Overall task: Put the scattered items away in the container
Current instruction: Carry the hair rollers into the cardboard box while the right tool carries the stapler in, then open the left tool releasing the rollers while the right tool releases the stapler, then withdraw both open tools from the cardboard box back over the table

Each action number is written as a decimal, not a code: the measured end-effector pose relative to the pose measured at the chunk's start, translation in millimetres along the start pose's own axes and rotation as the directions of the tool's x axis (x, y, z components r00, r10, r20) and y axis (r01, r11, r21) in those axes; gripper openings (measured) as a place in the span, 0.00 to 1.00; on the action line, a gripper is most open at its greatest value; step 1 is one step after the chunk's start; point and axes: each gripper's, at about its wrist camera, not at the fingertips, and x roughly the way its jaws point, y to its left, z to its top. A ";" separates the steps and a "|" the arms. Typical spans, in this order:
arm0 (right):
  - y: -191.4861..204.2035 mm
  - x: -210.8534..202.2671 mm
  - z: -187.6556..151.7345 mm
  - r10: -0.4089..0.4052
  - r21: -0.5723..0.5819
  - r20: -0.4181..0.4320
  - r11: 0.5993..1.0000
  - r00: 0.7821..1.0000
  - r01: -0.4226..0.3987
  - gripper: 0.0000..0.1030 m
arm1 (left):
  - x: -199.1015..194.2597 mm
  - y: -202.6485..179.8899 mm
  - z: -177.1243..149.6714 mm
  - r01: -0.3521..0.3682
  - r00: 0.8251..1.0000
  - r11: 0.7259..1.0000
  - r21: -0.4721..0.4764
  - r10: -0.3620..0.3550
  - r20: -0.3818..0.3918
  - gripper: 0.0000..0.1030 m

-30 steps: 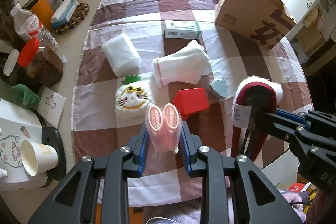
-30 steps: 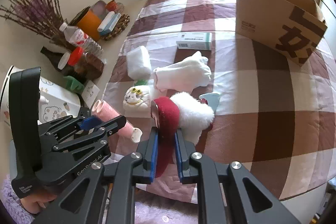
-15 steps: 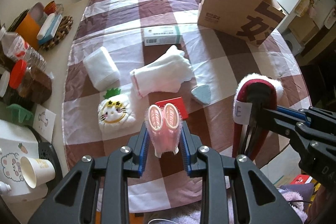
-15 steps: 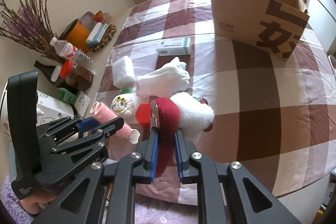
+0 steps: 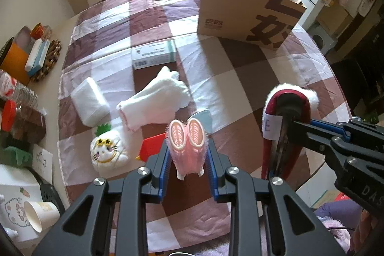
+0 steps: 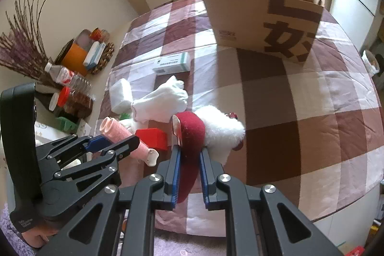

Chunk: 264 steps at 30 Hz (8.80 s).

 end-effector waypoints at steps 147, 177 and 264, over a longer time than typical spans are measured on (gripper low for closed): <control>-142.7 16.6 272.9 -0.139 0.121 0.154 0.985 0.978 0.121 0.14 | 84.5 -75.0 331.0 0.230 0.972 0.963 0.142 -0.233 0.008 0.27; -144.9 89.6 260.9 -0.127 0.024 0.000 0.992 0.992 0.127 0.16 | 143.7 -77.5 311.0 0.129 0.991 0.969 0.210 -0.121 -0.055 0.27; -55.7 0.4 111.9 -0.133 -0.047 -0.044 0.990 0.990 0.131 0.31 | 14.7 -22.5 108.0 0.076 0.997 0.997 -0.001 -0.076 0.012 0.76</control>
